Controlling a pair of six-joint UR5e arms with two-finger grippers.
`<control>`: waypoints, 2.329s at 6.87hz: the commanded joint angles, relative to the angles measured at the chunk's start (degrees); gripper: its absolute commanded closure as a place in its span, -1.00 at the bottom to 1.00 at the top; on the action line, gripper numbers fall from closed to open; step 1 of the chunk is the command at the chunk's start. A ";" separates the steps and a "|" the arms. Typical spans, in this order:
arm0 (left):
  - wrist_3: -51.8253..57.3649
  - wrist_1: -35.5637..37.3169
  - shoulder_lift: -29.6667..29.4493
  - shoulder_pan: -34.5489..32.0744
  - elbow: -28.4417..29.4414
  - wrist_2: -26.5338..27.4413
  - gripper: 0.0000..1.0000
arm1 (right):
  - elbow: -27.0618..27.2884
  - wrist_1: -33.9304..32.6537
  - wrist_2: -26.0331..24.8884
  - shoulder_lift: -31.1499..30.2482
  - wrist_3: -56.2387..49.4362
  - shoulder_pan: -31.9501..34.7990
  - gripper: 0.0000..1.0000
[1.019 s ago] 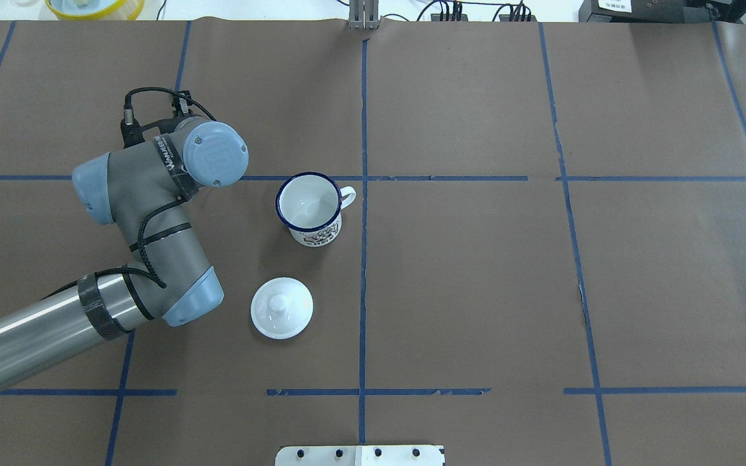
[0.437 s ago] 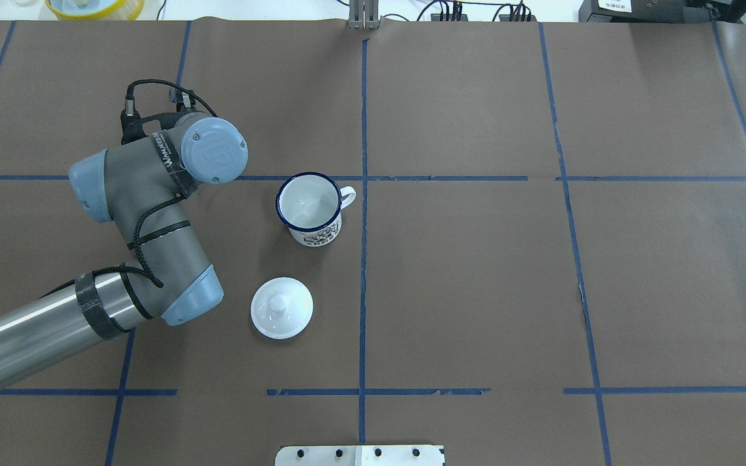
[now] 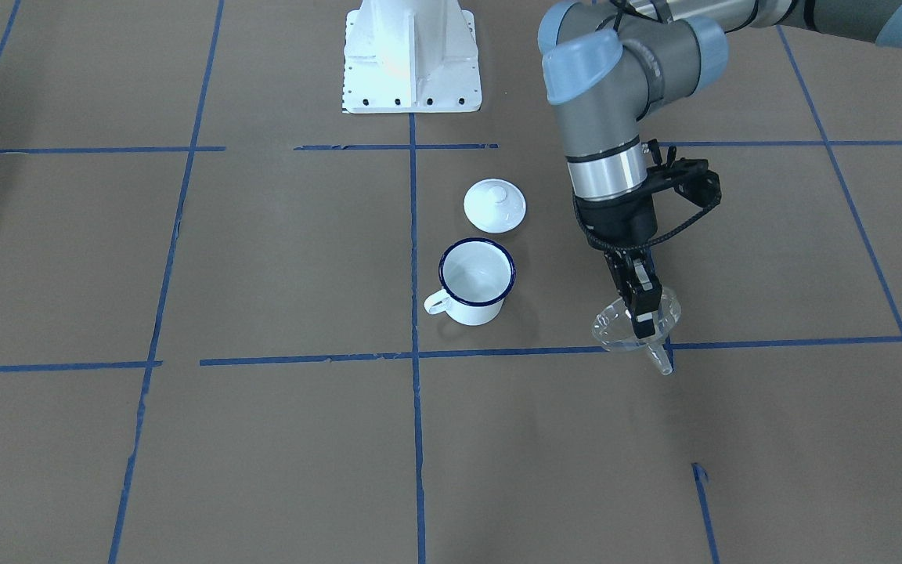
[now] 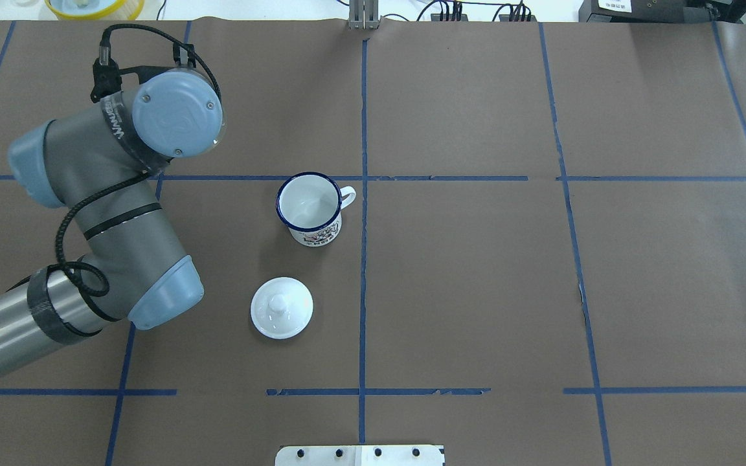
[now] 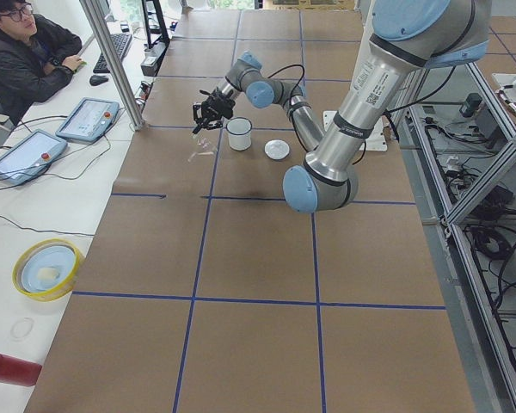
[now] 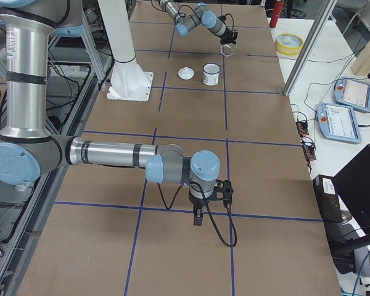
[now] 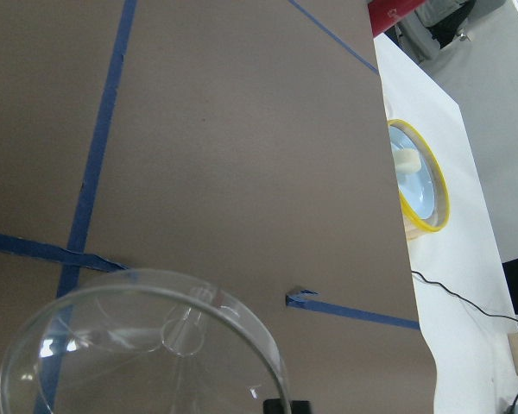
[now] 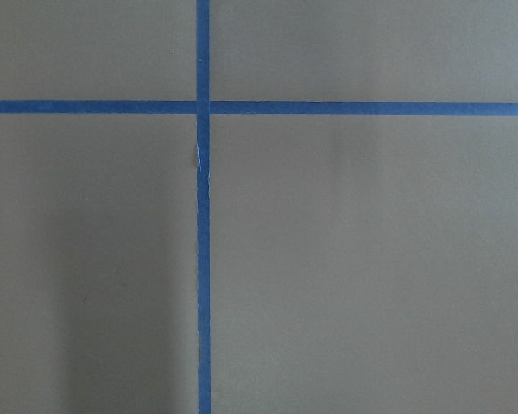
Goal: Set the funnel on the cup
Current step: 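Lift the funnel upright and carry it toward the mug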
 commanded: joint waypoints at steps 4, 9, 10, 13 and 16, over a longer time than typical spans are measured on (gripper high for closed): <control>16.95 0.76 -5.79 -2.77 -6.81 -17.10 1.00 | 0.00 0.00 0.00 0.00 0.00 0.00 -1.00; 24.85 4.08 -7.38 -2.77 -9.70 -25.44 1.00 | 0.00 0.00 0.00 0.00 0.00 0.00 -1.00; 27.66 6.54 -7.99 -2.77 -10.85 -26.94 1.00 | 0.00 0.00 0.00 0.00 0.00 0.00 -1.00; 32.25 10.34 -9.85 -2.68 -10.68 -29.24 1.00 | 0.00 0.00 0.00 0.00 0.00 0.00 -1.00; 38.80 10.69 -10.19 -2.68 -10.16 -32.55 1.00 | 0.00 0.00 0.00 0.00 0.00 0.00 -1.00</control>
